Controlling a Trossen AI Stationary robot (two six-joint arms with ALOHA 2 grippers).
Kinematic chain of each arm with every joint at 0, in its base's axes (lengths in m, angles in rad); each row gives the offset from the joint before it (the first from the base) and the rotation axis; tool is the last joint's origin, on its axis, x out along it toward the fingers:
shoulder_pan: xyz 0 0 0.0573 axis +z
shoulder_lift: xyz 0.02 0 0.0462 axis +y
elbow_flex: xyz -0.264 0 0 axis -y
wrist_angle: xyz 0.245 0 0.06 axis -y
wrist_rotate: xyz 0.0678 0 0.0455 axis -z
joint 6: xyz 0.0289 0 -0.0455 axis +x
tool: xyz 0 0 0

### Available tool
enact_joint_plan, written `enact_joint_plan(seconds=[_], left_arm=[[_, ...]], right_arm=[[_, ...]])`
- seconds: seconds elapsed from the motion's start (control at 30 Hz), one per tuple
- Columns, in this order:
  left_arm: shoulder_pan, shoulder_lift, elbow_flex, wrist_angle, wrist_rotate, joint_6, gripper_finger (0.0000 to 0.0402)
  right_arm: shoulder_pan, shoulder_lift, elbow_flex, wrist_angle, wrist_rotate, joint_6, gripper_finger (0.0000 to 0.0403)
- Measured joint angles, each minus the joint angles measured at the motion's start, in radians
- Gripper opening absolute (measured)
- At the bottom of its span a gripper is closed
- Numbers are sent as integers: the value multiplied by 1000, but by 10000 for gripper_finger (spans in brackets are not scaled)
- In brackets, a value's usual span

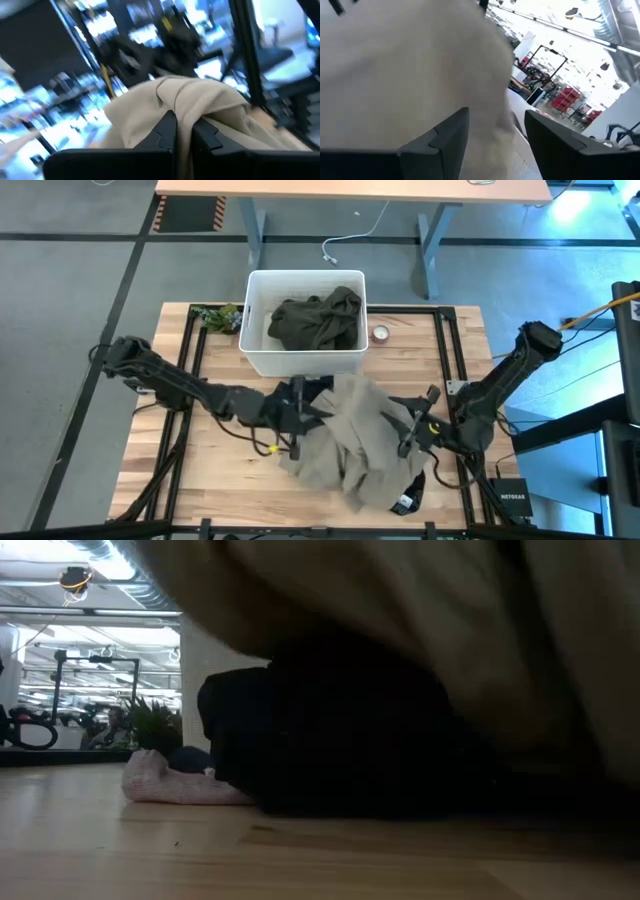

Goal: Sort clothes
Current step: Put the brown short into the white bin

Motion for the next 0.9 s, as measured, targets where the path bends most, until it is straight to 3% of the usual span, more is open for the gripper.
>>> enact_joint_plan(seconds=[0.23,0.53,0.9], left_arm=[[-4,-30,0,77,-5,76,14],[5,-31,0,107,-27,126,14],[4,-66,0,145,-154,188,14]], right_arm=[[-32,9,0,-11,-93,85,209],[-51,9,-2,-131,-91,171,209],[-51,9,-2,-203,-47,181,209]])
